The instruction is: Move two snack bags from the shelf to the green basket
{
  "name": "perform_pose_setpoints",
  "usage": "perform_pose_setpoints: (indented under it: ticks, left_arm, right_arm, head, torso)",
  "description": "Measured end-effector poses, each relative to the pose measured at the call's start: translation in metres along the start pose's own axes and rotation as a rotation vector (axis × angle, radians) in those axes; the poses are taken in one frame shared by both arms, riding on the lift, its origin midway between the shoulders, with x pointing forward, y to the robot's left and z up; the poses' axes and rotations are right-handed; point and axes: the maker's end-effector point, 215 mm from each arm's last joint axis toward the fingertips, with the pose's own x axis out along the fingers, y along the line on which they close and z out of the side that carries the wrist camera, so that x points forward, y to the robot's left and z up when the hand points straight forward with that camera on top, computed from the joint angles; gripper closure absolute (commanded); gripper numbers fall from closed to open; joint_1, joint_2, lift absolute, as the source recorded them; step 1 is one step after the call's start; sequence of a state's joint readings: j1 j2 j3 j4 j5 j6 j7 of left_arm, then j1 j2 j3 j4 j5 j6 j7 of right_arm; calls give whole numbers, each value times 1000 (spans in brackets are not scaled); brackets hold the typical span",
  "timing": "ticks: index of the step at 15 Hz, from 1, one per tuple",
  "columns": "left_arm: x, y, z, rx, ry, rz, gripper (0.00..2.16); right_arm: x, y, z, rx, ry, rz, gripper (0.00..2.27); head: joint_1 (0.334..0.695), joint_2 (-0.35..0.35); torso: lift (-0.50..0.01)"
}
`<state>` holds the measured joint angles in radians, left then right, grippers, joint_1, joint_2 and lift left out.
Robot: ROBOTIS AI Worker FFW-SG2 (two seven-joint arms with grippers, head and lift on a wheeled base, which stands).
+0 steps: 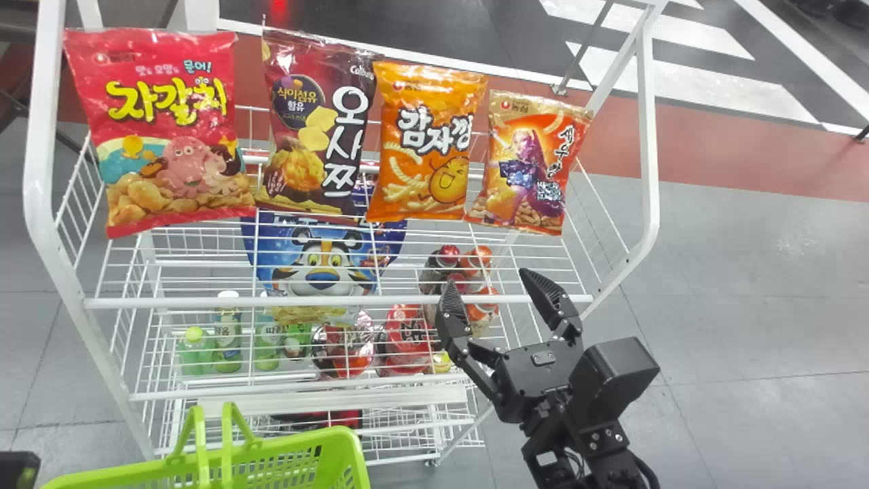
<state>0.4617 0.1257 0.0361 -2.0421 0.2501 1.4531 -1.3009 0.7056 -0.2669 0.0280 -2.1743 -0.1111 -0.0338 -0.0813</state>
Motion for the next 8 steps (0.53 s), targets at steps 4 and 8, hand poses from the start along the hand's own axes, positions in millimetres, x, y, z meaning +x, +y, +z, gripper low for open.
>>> perform_pose_setpoints:
  ticks: [4,8]
  left_arm:
    - [2,1,-1,2,4,6,1983]
    - [3,2,-1,3,7,10,1983]
  right_arm:
    - [0,-1,1,-3,-5,0,137]
    - [1,-2,2,-5,-6,0,137]
  head:
    - [695,-350]
    - [695,-350]
  torso:
    - [-18]
    - [-18]
